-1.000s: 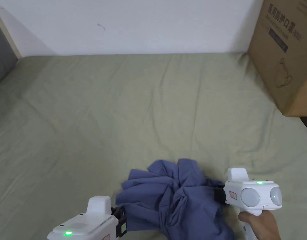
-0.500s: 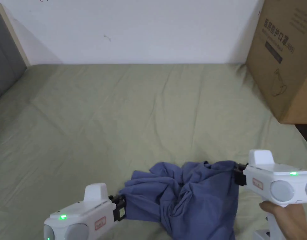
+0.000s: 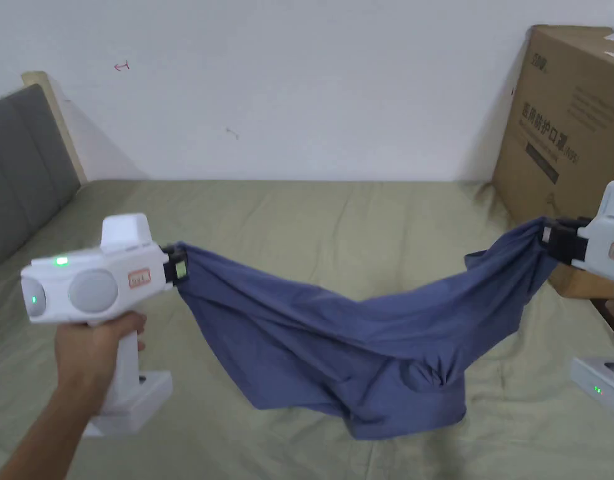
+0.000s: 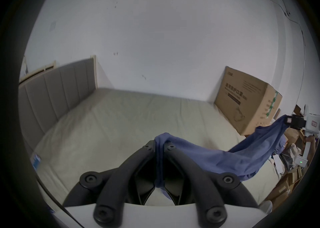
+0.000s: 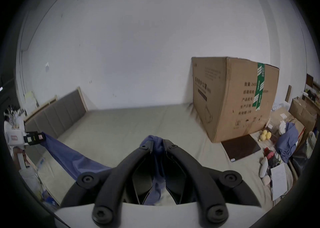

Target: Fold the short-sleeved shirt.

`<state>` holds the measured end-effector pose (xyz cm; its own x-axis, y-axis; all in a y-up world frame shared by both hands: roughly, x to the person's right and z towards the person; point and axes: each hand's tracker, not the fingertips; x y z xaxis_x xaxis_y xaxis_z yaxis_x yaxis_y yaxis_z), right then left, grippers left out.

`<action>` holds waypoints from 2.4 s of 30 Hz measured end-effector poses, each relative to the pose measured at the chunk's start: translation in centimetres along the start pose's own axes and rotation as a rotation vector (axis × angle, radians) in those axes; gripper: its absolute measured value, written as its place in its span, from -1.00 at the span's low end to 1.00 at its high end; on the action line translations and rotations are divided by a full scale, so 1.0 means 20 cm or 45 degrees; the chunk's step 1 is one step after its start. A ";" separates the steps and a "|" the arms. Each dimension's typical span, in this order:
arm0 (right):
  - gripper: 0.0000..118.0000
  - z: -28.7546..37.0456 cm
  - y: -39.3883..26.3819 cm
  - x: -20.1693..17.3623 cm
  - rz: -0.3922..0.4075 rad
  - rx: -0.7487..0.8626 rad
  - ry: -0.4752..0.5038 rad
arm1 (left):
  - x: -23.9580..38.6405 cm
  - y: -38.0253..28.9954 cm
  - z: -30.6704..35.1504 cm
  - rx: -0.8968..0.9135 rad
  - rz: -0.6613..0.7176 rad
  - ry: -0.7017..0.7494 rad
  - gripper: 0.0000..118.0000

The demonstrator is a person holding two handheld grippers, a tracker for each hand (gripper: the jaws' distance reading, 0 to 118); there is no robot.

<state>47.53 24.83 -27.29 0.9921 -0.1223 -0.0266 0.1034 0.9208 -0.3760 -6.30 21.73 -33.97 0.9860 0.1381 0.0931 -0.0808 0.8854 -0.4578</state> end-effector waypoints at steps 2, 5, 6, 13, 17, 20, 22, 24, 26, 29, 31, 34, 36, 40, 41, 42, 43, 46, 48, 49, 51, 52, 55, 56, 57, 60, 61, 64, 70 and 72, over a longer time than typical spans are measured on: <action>-0.86 -0.01 0.10 0.02 -0.016 0.033 -0.007 | -0.02 0.15 -0.01 0.055 -0.048 0.041 -0.90; -0.86 -0.05 0.24 0.02 -0.004 0.090 -0.025 | 0.00 0.36 -0.02 0.116 -0.073 0.078 -0.90; -0.86 -0.07 0.28 0.03 -0.007 0.113 -0.035 | 0.01 0.42 -0.03 0.134 -0.071 0.084 -0.90; -0.86 -0.20 0.50 0.05 -0.021 0.204 -0.094 | 0.00 0.78 -0.13 0.241 -0.054 0.146 -0.90; -0.86 -0.29 0.53 0.05 -0.027 0.213 -0.106 | -0.04 0.88 -0.24 0.268 -0.064 0.195 -0.90; -0.86 -0.37 0.50 0.04 -0.020 0.198 -0.106 | -0.06 0.90 -0.33 0.263 -0.061 0.221 -0.90; -0.86 -0.43 0.46 0.02 -0.013 0.184 -0.106 | -0.08 0.88 -0.39 0.247 -0.069 0.243 -0.90; -0.86 -0.50 0.40 -0.01 -0.005 0.158 -0.100 | -0.11 0.83 -0.46 0.223 -0.079 0.258 -0.90; -0.86 -0.57 0.34 -0.02 -0.011 0.125 -0.092 | -0.18 0.77 -0.56 0.189 -0.076 0.273 -0.90; -0.86 -0.68 0.23 -0.05 -0.017 0.066 -0.088 | -0.24 0.63 -0.66 0.115 -0.065 0.287 -0.90; -0.86 -0.73 0.15 -0.06 -0.029 0.030 -0.096 | -0.29 0.53 -0.72 0.072 -0.057 0.294 -0.90; -0.86 -0.80 0.00 -0.07 -0.060 -0.027 -0.099 | -0.32 0.35 -0.74 0.007 -0.024 0.294 -0.90; -0.86 -0.81 -0.11 -0.09 -0.064 -0.065 -0.108 | -0.35 0.23 -0.75 -0.033 -0.024 0.294 -0.90; -0.86 -0.78 -0.32 -0.11 -0.094 -0.138 -0.119 | -0.39 -0.01 -0.69 -0.108 -0.003 0.278 -0.90; -0.86 -0.75 -0.37 -0.11 -0.102 -0.154 -0.119 | -0.41 -0.08 -0.66 -0.132 -0.003 0.284 -0.90; -0.86 -0.73 -0.42 -0.12 -0.111 -0.171 -0.122 | -0.42 -0.15 -0.63 -0.149 -0.002 0.286 -0.90; -0.86 -0.69 -0.47 -0.11 -0.121 -0.185 -0.125 | -0.43 -0.21 -0.59 -0.168 0.003 0.281 -0.90; -0.86 -0.56 -0.62 -0.13 -0.139 -0.218 -0.130 | -0.45 -0.41 -0.44 -0.219 0.032 0.280 -0.90; -0.86 -0.47 -0.72 -0.14 -0.157 -0.250 -0.133 | -0.46 -0.56 -0.34 -0.272 0.045 0.282 -0.90; -0.86 -0.42 -0.77 -0.14 -0.165 -0.263 -0.134 | -0.48 -0.62 -0.31 -0.287 0.053 0.279 -0.90; -0.86 -0.33 -0.86 -0.14 -0.177 -0.293 -0.144 | -0.48 -0.75 -0.21 -0.337 0.069 0.277 -0.90; -0.86 -0.28 -0.91 -0.15 -0.174 -0.309 -0.152 | -0.48 -0.81 -0.16 -0.350 0.078 0.275 -0.90; -0.86 -0.14 -1.05 -0.15 -0.205 -0.357 -0.169 | -0.50 -0.97 -0.05 -0.401 0.094 0.279 -0.90; -0.86 -0.09 -1.10 -0.15 -0.238 -0.370 -0.171 | -0.50 -1.02 0.00 -0.406 0.096 0.283 -0.90; -0.86 -0.04 -1.15 -0.15 -0.254 -0.383 -0.172 | -0.47 -1.04 0.08 -0.413 0.098 0.287 -0.90; -0.87 0.08 -1.28 -0.10 -0.299 -0.419 -0.191 | -0.49 -1.14 0.21 -0.433 0.129 0.299 -0.90; -0.87 0.11 -1.32 -0.09 -0.322 -0.431 -0.191 | -0.53 -1.19 0.20 -0.441 0.136 0.301 -0.90; -0.87 0.20 -1.45 -0.06 -0.354 -0.475 -0.195 | -0.54 -1.29 0.31 -0.477 0.137 0.318 -0.90; -0.86 0.24 -1.64 -0.08 -0.322 -0.620 -0.243 | -0.54 -1.46 0.37 -0.593 0.119 0.360 -0.90; -0.86 0.19 -1.70 -0.08 -0.300 -0.724 -0.276 | -0.54 -1.50 0.33 -0.662 0.099 0.381 -0.90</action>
<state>42.74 -4.84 -10.98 0.9452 -0.1648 0.2818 0.3258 0.5313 -0.7820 -15.51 -3.42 -15.46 0.9843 -0.0039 -0.1766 -0.1472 0.5341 -0.8325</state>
